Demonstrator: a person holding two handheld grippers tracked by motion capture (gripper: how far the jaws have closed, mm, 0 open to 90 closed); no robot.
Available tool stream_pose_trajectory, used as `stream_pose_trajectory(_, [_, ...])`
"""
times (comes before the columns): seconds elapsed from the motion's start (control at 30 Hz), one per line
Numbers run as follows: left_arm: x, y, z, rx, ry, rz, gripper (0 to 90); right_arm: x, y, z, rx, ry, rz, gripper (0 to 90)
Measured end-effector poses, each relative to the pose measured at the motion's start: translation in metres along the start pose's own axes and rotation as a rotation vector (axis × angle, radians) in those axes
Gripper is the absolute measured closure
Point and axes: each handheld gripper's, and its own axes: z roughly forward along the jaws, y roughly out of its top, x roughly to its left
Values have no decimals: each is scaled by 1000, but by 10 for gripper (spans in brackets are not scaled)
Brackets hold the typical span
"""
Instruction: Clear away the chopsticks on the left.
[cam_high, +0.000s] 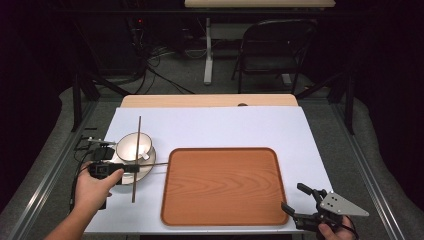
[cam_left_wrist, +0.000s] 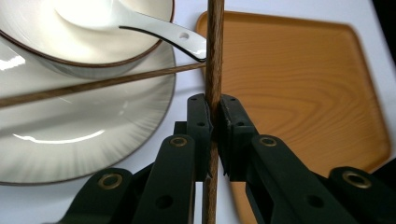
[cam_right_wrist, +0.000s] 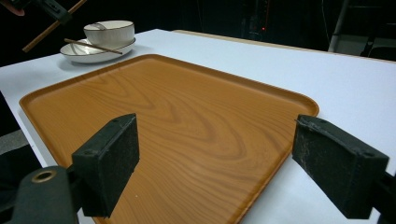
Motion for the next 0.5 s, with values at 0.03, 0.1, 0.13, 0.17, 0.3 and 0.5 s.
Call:
stream_pose_trajectory(0.03, [0, 1, -1, 5, -22, -39, 837, 0, 0, 0, 2, 1, 2, 143])
stream_pose_trajectory(0.1, [0, 3, -2, 14, -42, -78, 837, 0, 0, 0, 0, 1, 0, 143])
stream_pose_trajectory(0.13, [-1, 3, -2, 27, -49, -86, 837, 0, 0, 0, 1, 1, 2, 143])
stream_pose_trajectory(0.17, [-2, 4, -2, 33, -62, -104, 838, 0, 0, 0, 1, 1, 3, 143])
stream_pose_trajectory(0.3, [-8, 5, 3, 63, -118, -144, 837, 0, 0, 0, 1, 2, 2, 143])
stream_pose_trajectory(0.5, [-22, 5, 19, 124, -139, -159, 837, 0, 0, 0, -2, 1, 0, 143])
